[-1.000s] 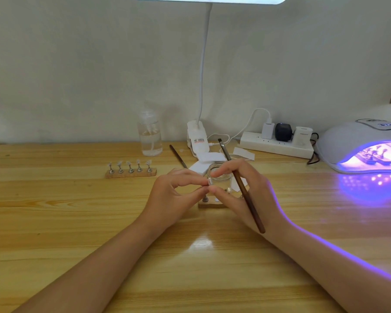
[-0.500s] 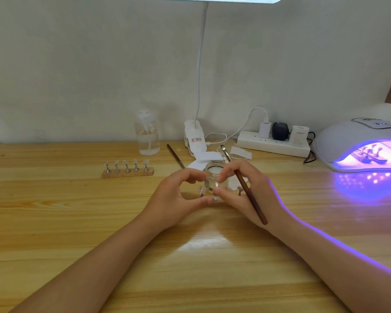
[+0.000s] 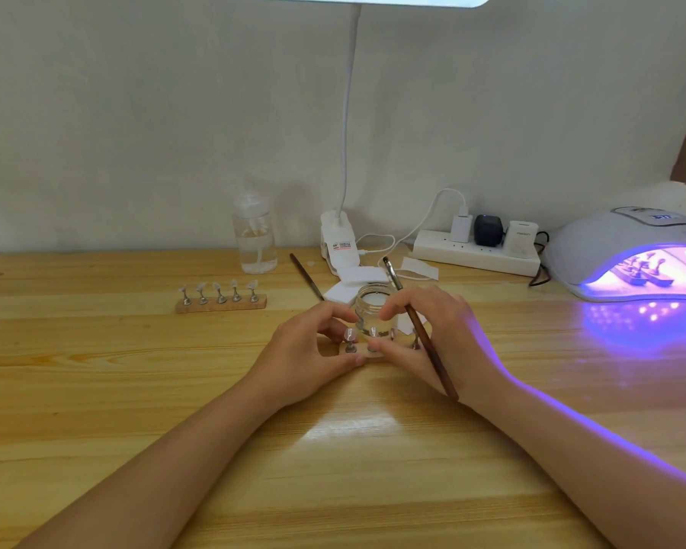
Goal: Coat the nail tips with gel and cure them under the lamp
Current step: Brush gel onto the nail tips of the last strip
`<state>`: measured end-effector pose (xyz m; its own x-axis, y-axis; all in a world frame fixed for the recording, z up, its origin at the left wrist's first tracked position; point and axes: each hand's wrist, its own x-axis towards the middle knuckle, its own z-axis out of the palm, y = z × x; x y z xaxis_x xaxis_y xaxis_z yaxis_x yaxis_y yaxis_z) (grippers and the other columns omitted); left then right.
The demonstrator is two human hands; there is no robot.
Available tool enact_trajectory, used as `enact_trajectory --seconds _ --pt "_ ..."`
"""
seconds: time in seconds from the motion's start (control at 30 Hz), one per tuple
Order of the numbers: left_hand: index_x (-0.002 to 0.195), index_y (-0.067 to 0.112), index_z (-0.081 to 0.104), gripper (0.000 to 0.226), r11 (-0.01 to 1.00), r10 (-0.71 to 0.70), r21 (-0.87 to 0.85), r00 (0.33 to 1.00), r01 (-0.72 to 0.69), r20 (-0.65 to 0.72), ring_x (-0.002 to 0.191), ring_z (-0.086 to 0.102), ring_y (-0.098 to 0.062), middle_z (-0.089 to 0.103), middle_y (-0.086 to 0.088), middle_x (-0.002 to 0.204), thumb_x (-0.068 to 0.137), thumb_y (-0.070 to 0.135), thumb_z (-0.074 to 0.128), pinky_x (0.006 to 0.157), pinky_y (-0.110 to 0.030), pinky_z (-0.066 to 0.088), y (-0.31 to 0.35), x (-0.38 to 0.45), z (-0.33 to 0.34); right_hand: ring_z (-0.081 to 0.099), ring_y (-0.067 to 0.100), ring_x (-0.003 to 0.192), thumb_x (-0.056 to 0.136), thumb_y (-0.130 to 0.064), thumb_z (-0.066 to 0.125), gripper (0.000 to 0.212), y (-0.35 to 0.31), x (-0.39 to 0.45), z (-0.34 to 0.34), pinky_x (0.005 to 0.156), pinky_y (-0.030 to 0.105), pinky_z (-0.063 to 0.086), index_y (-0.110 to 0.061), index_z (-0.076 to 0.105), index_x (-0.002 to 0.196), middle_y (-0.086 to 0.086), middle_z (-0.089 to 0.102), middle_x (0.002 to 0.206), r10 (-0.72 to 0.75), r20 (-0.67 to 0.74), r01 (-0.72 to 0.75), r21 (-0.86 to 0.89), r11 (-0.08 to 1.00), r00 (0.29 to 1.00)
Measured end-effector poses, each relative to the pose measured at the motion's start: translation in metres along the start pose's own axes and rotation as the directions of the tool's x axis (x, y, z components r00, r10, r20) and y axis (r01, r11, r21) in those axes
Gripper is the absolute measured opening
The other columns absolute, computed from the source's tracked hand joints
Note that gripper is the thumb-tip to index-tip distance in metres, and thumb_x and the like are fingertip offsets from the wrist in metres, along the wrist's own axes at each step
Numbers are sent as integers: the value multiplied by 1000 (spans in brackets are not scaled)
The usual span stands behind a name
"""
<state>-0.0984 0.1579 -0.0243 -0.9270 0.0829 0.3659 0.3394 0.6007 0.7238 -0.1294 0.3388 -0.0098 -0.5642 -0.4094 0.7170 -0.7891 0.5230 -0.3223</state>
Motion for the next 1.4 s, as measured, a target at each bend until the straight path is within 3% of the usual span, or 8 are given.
enact_trajectory --seconds 0.33,0.57,0.7,0.83,1.0,1.13,1.23,1.4 --pt "89 41 51 42 999 -33 0 999 33 4 83 56 7 64 12 80 67 20 80 75 -1 36 -1 0 -1 59 13 72 66 -21 80 22 6 -2 -11 77 34 43 -15 64 79 -5 64 75 -11 87 11 5 1000 996" --pt "91 42 51 44 999 -43 -1 999 43 -1 85 56 3 61 13 79 67 19 79 78 -6 38 1 -1 0 46 -3 76 64 -21 76 17 5 -3 -7 82 9 32 -16 64 75 -20 48 74 -75 28 75 -20 997 997" --pt "95 45 49 47 1000 -2 24 1000 2 5 87 56 -1 60 13 85 66 24 80 89 -28 45 6 -3 -2 49 -2 77 65 -21 73 16 -1 -4 -6 79 20 40 -15 64 77 -18 53 78 -42 -63 46 54 997 997" --pt "92 48 55 38 991 135 33 988 -133 -78 89 55 -2 61 13 89 59 57 72 94 -48 39 16 -6 -3 52 1 77 67 -15 75 18 -10 -3 -4 76 23 45 -11 64 80 -24 53 82 -24 -108 39 142 989 994" --pt "82 39 63 15 967 253 32 957 -251 -138 86 56 -12 61 12 82 69 42 71 87 -56 38 21 -8 -2 54 2 78 69 -14 74 17 -16 -4 -1 75 13 42 -9 64 82 -24 53 83 -32 -95 52 208 977 995" --pt "83 31 69 14 971 233 -11 958 -238 -168 86 58 -10 65 12 82 71 36 66 87 -51 40 21 -8 -4 56 3 79 73 -25 73 19 -18 -2 -2 75 12 43 -26 61 87 -20 58 84 49 -83 -21 305 952 995" --pt "82 29 70 14 976 178 -84 957 -202 -230 84 60 -6 68 13 81 68 30 69 88 -38 44 21 -7 -3 60 1 78 89 -37 54 7 -18 3 -9 73 15 46 -38 58 94 -16 64 80 136 -111 -81 400 913 984" --pt "85 24 73 17 969 121 -175 956 -172 -269 84 63 -11 69 11 80 68 23 71 83 -25 48 19 -7 -4 44 -1 41 82 -56 34 39 -10 20 -20 49 6 36 -37 66 88 -7 47 40 397 -29 -308 579 755 917"
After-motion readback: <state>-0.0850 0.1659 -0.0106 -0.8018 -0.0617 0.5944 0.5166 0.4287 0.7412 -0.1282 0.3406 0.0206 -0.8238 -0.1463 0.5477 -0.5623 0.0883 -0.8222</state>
